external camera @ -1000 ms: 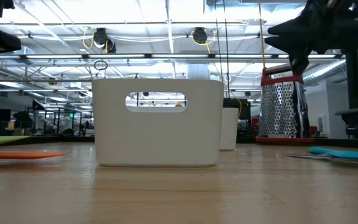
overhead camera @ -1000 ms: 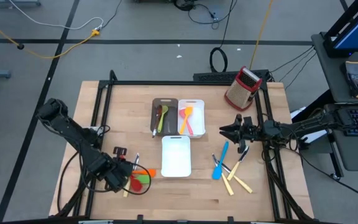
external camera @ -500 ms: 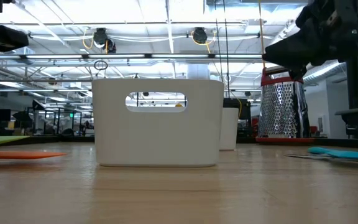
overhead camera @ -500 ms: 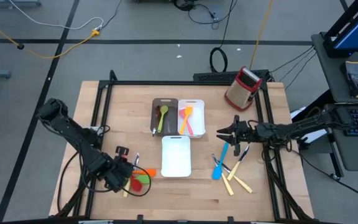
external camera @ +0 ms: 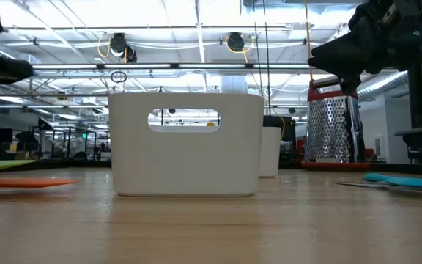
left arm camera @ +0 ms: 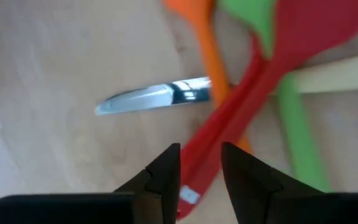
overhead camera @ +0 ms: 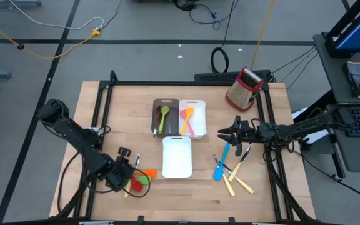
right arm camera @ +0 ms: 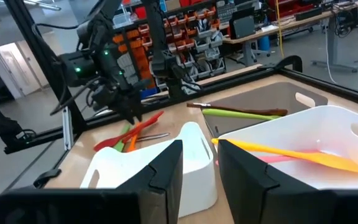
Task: Pick & Place Kitchen Items
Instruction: Put the red serving spoon into the black bin
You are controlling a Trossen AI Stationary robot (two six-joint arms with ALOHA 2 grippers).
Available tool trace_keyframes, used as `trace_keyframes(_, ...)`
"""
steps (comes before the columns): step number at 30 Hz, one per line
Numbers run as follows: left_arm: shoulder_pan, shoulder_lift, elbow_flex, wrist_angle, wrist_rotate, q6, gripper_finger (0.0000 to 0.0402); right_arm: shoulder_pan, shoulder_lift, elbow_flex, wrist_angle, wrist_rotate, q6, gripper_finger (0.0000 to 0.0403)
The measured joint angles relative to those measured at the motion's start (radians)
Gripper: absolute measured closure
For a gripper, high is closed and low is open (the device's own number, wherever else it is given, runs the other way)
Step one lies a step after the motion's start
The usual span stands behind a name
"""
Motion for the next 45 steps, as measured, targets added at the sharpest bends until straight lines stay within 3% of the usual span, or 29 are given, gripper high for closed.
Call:
trace_keyframes(10, -0.034, 0.0, -0.004, 0.101, 0.08, 0.067, 0.0284, 0.0, 0.0, 0.0, 0.002, 0.0, 0.0, 0.031)
trace_keyframes(16, -0.05, 0.009, -0.003, 0.127, 0.031, 0.101, 0.0284, 0.0, 0.0, 0.0, 0.002, 0.005, -0.002, 0.031)
trace_keyframes(23, -0.045, 0.088, -0.003, 0.242, 0.045, 0.213, 0.0284, 0.0, 0.0, 0.0, 0.001, 0.006, -0.002, 0.031)
trace_keyframes(27, -0.042, 0.116, -0.002, 0.237, 0.004, 0.198, 0.0284, 0.0, 0.0, 0.0, 0.002, 0.007, 0.024, 0.031)
trace_keyframes(41, -0.037, 0.115, 0.001, 0.227, 0.017, 0.196, 0.0286, 0.0, 0.0, 0.0, 0.002, 0.004, 0.049, 0.031)
trace_keyframes(45, -0.037, 0.115, 0.012, 0.214, 0.022, 0.201, 0.0314, 0.0, 0.0, 0.0, 0.002, 0.004, 0.049, 0.031)
